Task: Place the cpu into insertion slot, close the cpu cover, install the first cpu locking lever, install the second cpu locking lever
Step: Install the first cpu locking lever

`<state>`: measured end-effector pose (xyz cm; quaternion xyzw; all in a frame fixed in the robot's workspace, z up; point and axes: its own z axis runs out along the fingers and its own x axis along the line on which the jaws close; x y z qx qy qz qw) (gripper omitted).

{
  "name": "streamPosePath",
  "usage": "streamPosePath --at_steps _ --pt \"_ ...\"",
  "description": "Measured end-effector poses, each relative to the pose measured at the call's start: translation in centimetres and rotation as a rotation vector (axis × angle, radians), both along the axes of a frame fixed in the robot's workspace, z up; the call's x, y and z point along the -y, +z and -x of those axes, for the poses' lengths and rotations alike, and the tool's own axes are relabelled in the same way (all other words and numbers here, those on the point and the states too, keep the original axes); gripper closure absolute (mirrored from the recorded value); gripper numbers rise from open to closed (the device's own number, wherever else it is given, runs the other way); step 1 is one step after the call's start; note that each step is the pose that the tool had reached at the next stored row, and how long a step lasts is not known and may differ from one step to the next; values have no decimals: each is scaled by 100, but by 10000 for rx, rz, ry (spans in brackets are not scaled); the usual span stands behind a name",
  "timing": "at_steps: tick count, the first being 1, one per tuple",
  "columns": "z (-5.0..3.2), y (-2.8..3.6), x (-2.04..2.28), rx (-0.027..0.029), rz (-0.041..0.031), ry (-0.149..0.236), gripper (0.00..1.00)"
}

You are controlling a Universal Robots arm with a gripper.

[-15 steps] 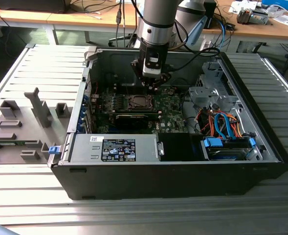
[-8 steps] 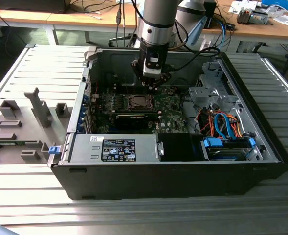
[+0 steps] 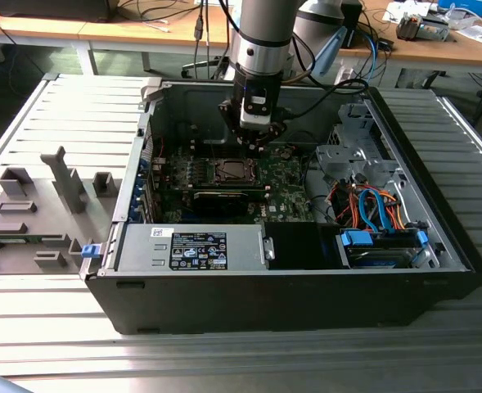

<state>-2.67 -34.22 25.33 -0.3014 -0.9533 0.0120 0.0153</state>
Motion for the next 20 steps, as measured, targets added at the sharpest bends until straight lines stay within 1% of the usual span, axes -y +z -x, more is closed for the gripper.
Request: streamPosePath --at_steps 20 --pt "0 0 0 0 0 335 89"
